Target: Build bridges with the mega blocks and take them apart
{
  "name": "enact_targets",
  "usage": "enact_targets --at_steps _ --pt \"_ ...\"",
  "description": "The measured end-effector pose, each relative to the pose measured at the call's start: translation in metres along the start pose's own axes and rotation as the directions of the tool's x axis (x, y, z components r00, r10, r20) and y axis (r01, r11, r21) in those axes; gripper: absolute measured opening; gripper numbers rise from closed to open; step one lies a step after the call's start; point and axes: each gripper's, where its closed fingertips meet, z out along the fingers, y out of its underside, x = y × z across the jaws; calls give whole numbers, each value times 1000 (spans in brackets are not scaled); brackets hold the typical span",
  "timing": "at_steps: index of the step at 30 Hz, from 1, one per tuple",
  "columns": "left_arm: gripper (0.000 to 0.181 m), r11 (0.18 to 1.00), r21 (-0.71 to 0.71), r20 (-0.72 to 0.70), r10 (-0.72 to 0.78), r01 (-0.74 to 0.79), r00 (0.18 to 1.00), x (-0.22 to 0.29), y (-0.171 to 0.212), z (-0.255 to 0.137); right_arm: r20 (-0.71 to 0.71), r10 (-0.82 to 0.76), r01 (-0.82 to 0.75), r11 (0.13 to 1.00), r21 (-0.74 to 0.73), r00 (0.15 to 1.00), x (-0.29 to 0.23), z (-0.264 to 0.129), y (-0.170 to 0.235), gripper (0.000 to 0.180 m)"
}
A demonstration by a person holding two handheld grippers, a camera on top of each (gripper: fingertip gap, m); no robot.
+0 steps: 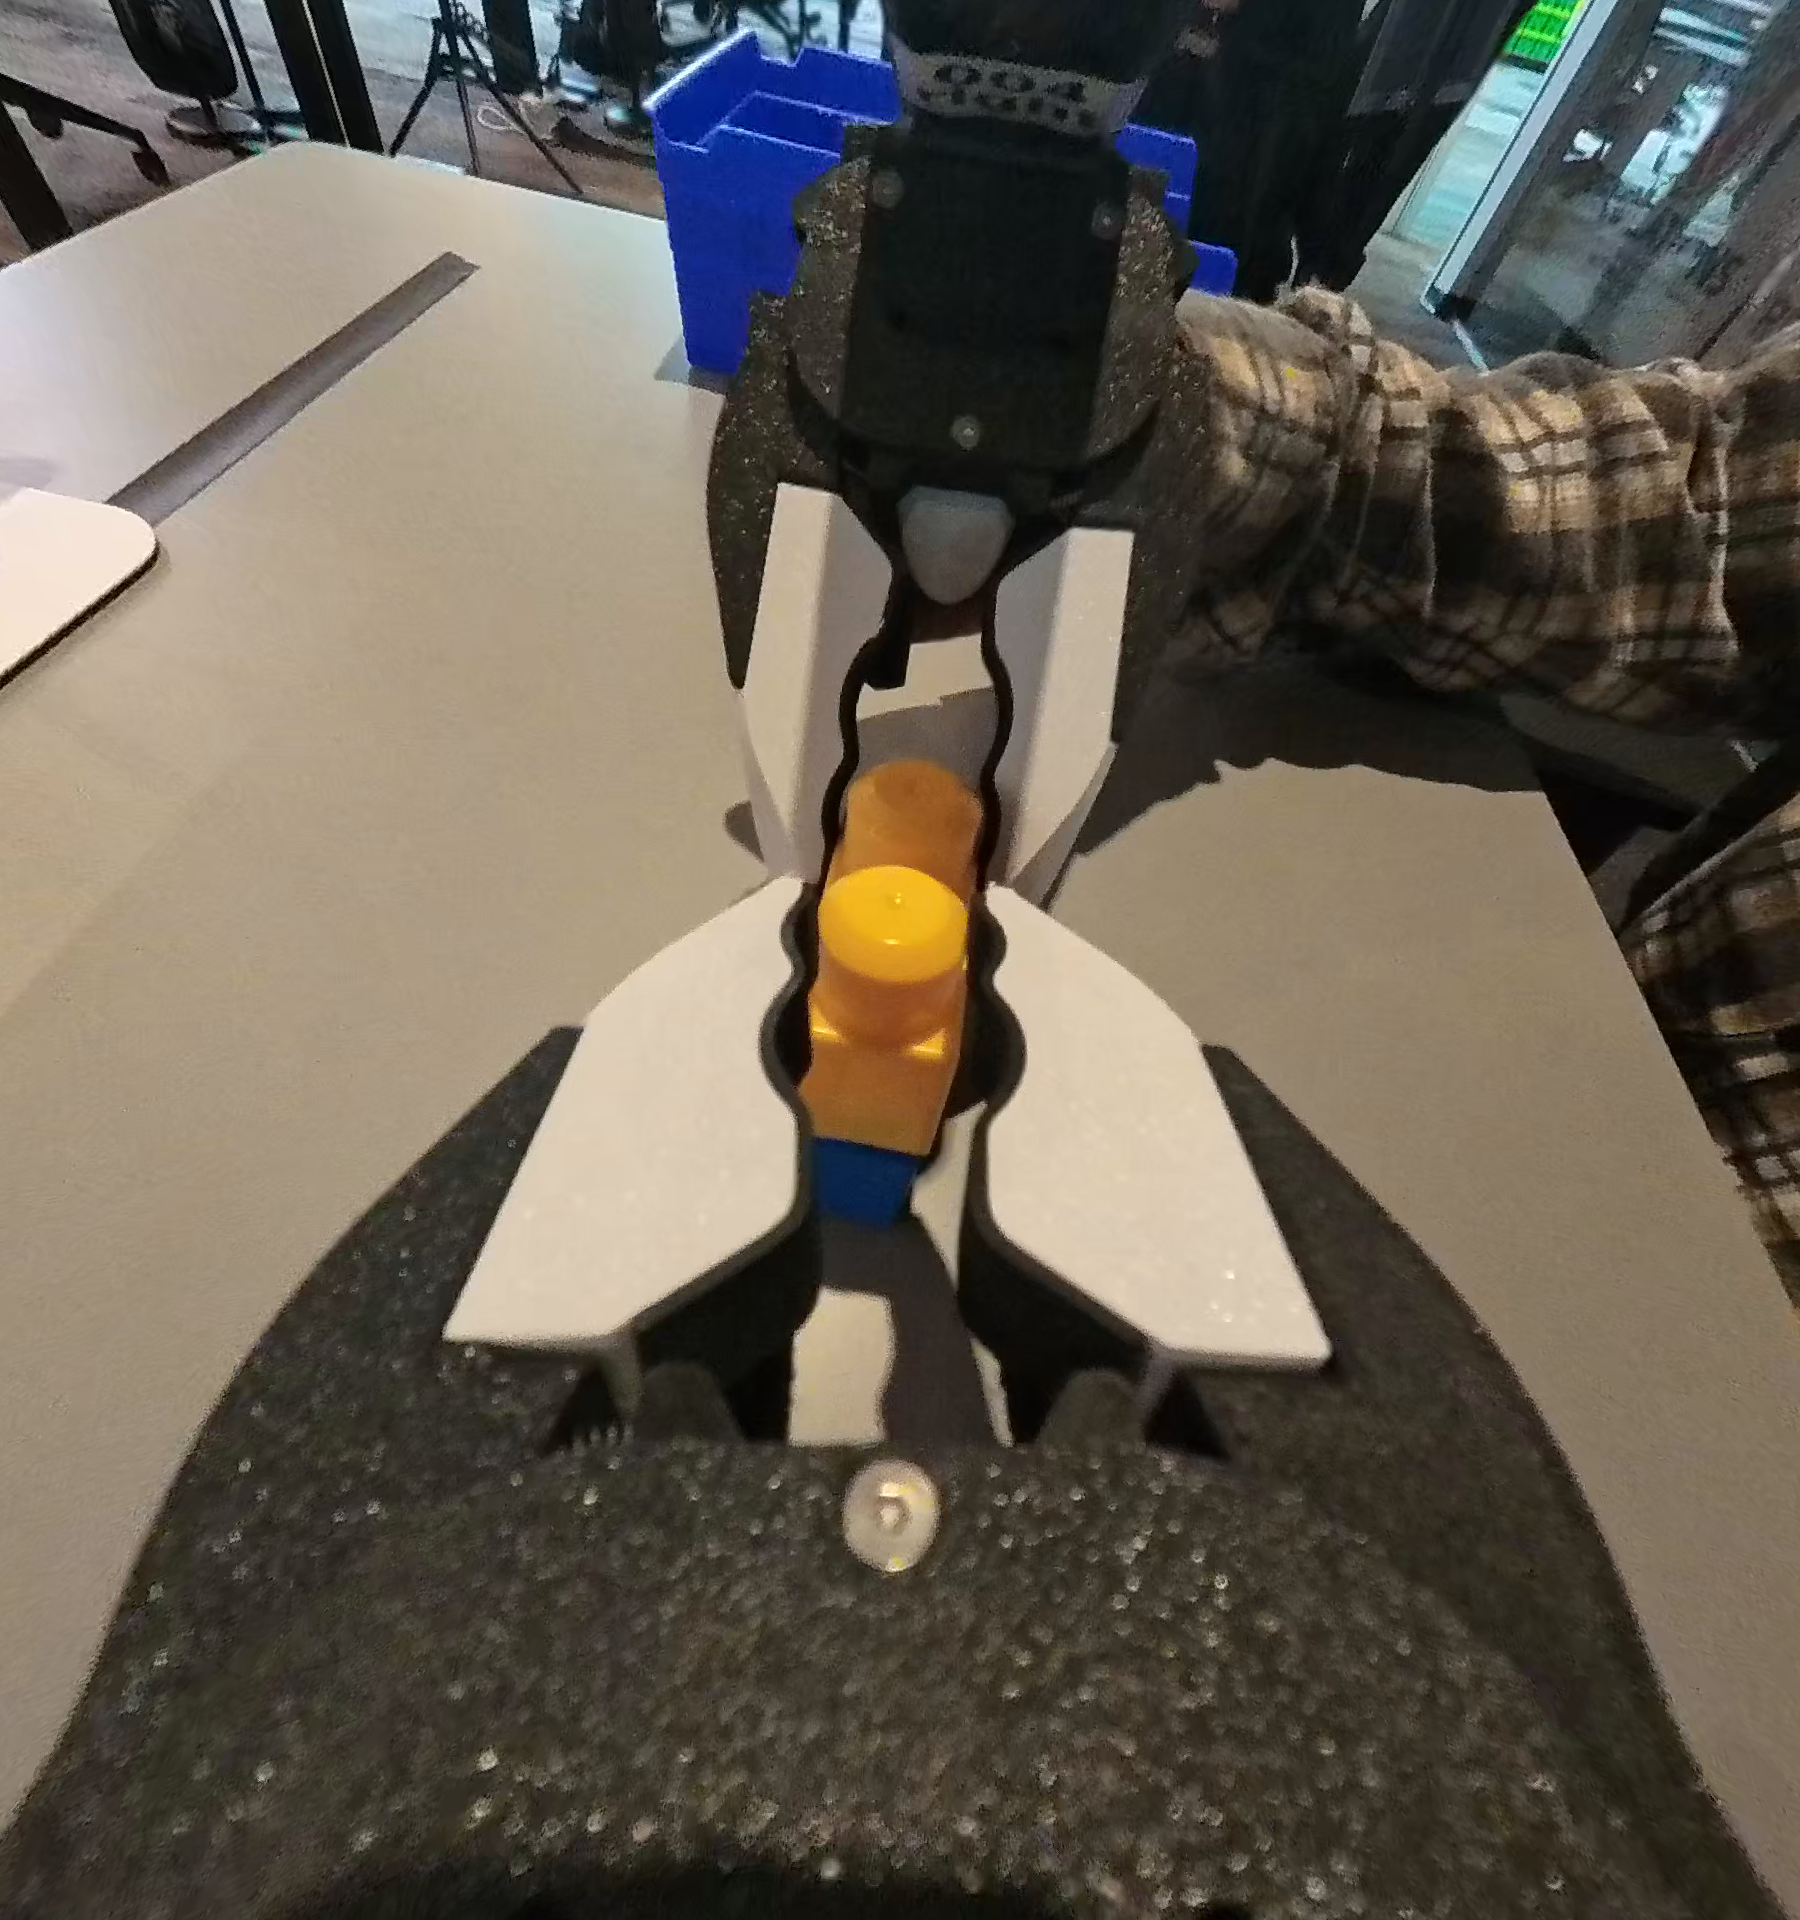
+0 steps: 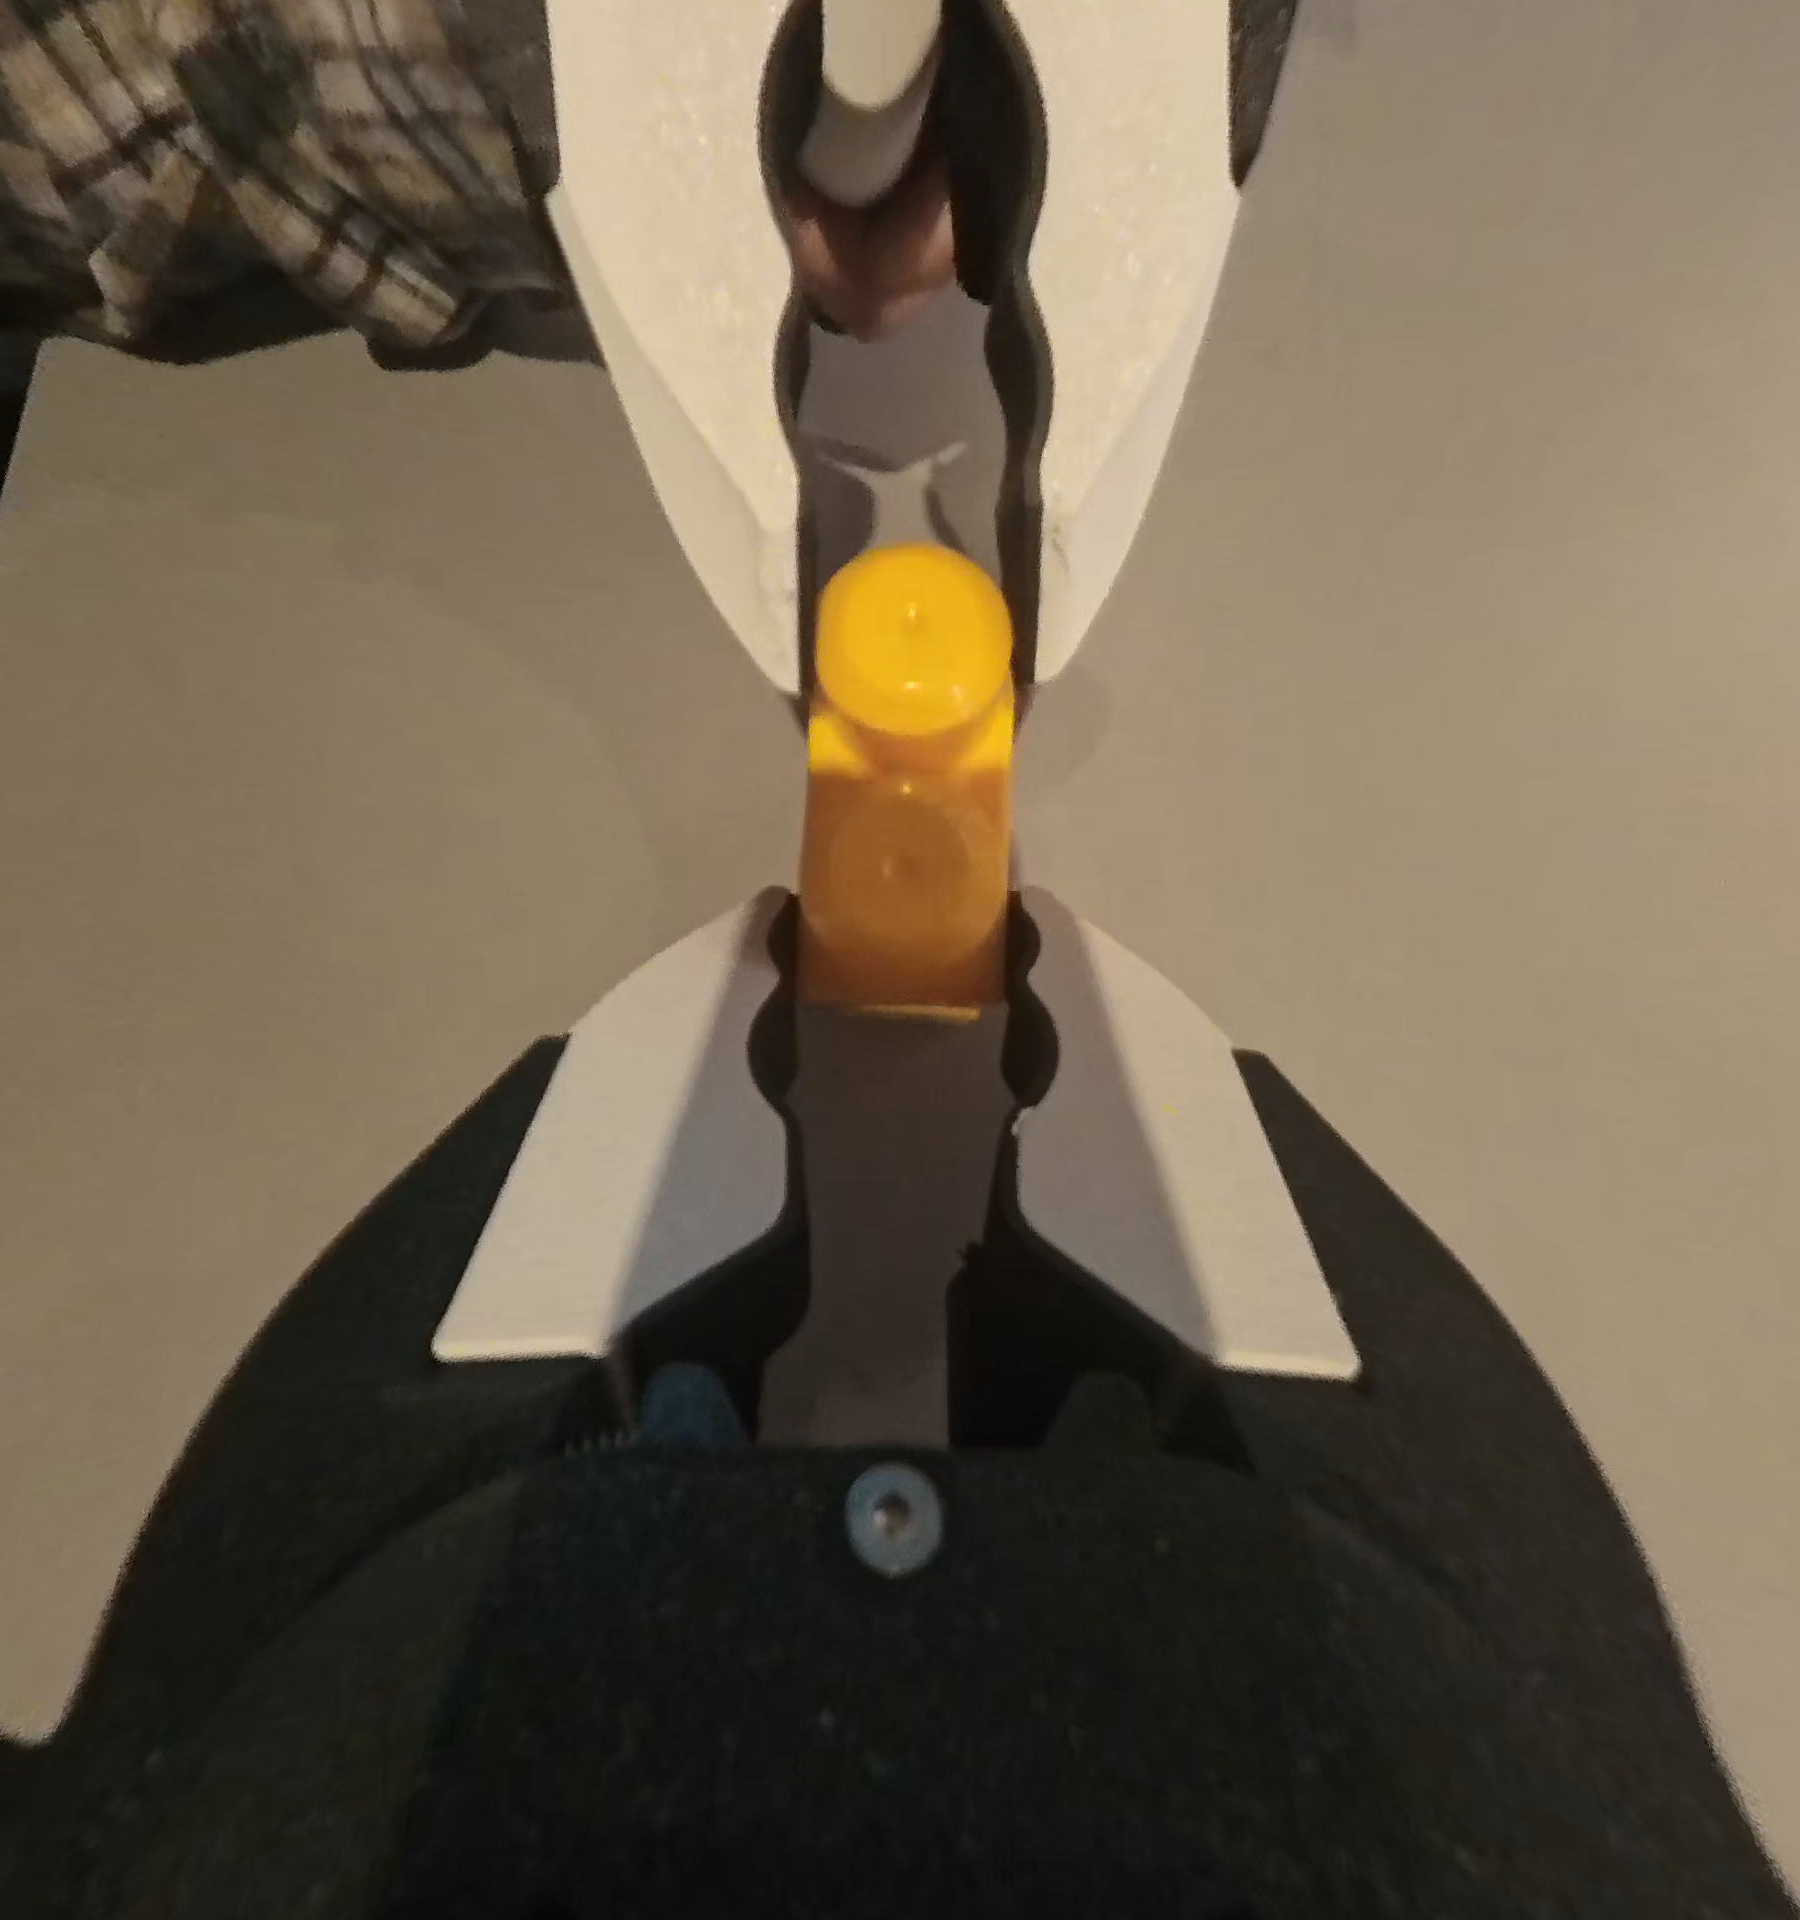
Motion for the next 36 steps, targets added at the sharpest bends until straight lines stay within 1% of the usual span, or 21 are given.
enact_targets --at_steps 7,13,21,26,31,36 --pt "28 1000 -2 8 -15 15 1000 0 7 -4 -10 -12 12 1000 -4 1000 0 3 -2 37" --pt "28 999 5 4 -32 32 999 0 8 -4 -26 -10 11 999 40 1000 0 4 -3 37" --pt "28 999 -9 0 -36 36 999 1 8 -4 -77 7 4 991 131 997 0 4 -6 37" --pt "28 999 8 -17 -47 47 999 1 8 -4 -121 33 -19 993 118 992 0 4 -4 37" --pt "28 999 15 -3 -34 34 999 1 7 -3 -142 33 -10 988 157 989 1 5 -4 38" --pt "28 999 0 50 55 -55 997 2 6 -4 -181 -43 67 989 130 983 1 6 -6 37"
